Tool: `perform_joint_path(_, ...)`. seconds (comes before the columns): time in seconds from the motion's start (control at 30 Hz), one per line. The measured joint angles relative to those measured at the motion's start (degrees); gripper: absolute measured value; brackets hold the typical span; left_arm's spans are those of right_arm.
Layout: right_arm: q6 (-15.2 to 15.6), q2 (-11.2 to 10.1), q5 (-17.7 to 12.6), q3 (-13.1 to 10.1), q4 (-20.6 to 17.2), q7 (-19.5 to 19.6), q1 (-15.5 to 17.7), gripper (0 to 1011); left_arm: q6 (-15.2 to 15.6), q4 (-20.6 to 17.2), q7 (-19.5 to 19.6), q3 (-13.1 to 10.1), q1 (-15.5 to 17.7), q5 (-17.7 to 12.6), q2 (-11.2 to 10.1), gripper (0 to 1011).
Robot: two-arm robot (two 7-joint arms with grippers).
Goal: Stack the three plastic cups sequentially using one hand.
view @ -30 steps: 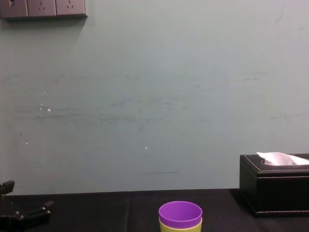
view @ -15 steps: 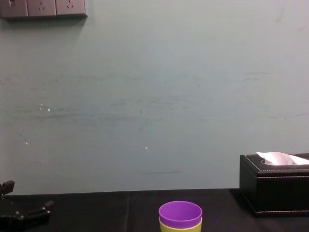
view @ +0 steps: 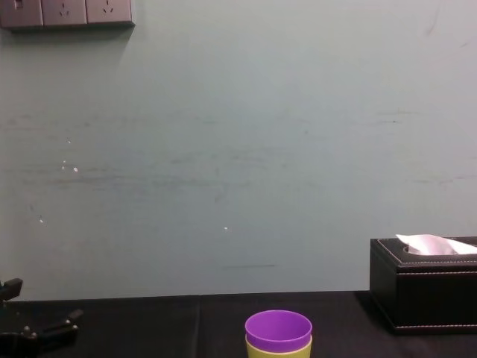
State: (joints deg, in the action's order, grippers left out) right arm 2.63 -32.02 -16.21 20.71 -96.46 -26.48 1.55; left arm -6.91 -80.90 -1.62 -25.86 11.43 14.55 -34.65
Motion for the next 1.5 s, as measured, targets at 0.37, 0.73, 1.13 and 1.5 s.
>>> perform_joint_path(0.37, 3.92, -1.42, -1.18, -2.33, -5.16, 0.65, -1.68, 707, 0.00, 0.00, 0.00, 0.00, 0.00, 0.00, 0.00, 1010)
perform_joint_path(0.73, 7.27, -0.75, -1.74, -2.29, -6.30, 0.99, -8.34, 707, 0.00, 0.00, 0.00, 0.00, 0.00, 0.00, 0.00, 1010)
perform_joint_path(1.13, 9.56, 2.70, -1.23, 1.45, -2.15, 1.13, -15.06, 707, 0.00, 0.00, 0.00, 0.00, 0.00, 0.00, 0.00, 1010)
perform_joint_path(1.5, 10.12, 4.75, -0.84, 3.86, 1.03, 1.08, -18.28, 708, 0.00, 0.00, 0.00, 0.00, 0.00, 0.00, 0.00, 1010)
